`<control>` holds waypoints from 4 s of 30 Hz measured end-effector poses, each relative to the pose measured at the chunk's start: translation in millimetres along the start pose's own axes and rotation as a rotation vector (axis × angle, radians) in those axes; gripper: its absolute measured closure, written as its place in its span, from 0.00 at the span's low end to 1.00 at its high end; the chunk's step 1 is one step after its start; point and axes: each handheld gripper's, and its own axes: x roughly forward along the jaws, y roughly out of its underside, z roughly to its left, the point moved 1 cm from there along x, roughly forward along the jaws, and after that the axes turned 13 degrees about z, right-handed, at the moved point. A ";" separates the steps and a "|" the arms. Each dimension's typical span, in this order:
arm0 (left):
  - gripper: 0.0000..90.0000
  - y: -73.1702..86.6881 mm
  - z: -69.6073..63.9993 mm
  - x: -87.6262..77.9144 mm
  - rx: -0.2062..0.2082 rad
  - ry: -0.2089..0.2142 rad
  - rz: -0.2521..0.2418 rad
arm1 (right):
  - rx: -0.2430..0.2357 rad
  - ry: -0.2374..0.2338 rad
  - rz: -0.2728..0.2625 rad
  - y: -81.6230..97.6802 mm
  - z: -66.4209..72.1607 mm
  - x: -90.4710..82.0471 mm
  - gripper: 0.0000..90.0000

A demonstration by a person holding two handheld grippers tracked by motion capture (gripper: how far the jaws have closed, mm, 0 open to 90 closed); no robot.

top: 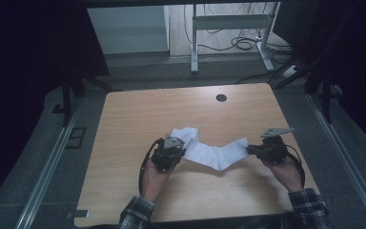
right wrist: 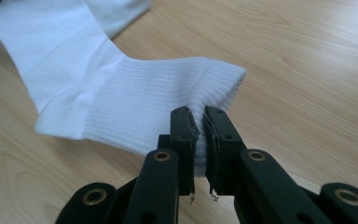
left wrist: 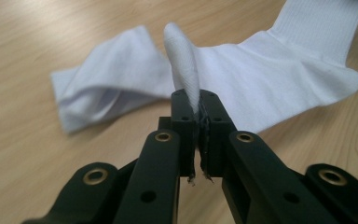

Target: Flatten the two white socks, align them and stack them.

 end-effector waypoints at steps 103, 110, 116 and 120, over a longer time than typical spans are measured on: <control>0.65 -35.5 49.9 44.1 -0.151 -0.103 0.104 | -0.013 0.079 0.106 20.2 -20.4 39.6 0.52; 0.54 -23.8 70.7 23.2 -0.209 -0.059 0.049 | 0.027 0.017 0.064 6.4 -15.5 32.1 0.69; 0.54 -8.0 74.9 35.7 -0.214 -0.036 0.090 | -0.009 -0.025 0.049 -21.0 1.0 36.0 0.88; 0.53 -1.9 77.8 46.3 -0.238 -0.031 0.099 | -0.013 -0.064 0.038 -41.5 10.5 48.4 0.90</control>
